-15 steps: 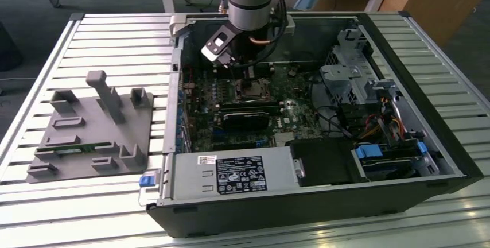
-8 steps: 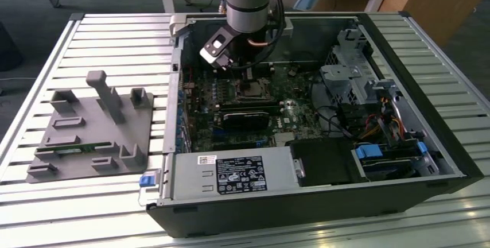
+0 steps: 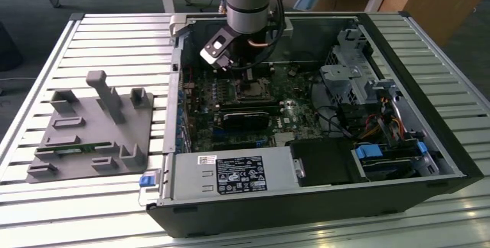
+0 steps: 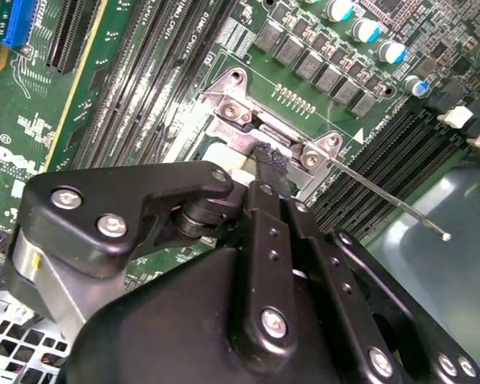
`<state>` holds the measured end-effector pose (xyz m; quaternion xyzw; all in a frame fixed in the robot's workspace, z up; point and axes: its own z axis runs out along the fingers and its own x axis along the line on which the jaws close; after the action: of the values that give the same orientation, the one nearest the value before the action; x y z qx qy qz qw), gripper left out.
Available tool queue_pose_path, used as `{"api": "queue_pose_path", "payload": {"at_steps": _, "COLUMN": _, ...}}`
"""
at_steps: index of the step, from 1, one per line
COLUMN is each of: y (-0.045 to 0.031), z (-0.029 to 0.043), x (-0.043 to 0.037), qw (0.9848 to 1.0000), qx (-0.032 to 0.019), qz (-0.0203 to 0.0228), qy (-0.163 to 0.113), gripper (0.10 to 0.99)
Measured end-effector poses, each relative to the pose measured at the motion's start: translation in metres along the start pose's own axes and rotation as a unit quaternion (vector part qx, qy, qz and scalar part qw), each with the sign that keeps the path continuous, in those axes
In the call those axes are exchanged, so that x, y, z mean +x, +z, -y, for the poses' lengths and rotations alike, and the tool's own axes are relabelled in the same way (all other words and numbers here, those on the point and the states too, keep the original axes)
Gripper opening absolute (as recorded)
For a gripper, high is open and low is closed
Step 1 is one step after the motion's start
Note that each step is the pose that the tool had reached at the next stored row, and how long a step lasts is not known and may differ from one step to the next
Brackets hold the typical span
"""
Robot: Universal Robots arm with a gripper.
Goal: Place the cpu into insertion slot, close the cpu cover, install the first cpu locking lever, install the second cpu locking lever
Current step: 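Close the cpu cover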
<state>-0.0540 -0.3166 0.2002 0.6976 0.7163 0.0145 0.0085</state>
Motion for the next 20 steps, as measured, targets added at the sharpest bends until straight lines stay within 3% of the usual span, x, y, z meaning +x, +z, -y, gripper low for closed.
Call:
{"api": "queue_pose_path", "payload": {"at_steps": 7, "y": 0.0003, "z": -0.0065, "x": -0.0001, "qw": 1.0, "qx": -0.0003, "qz": -0.0004, "qy": 0.0, "gripper": 0.106}}
{"api": "queue_pose_path", "payload": {"at_steps": 12, "y": -0.0099, "z": -0.0069, "x": 0.0, "qw": 1.0, "qx": -0.0002, "qz": -0.0005, "qy": 0.0, "gripper": 0.106}}
{"api": "queue_pose_path", "payload": {"at_steps": 20, "y": -0.01, "z": -0.0115, "x": -0.0001, "qw": 1.0, "qx": -0.0002, "qz": -0.0005, "qy": 0.0, "gripper": 0.106}}
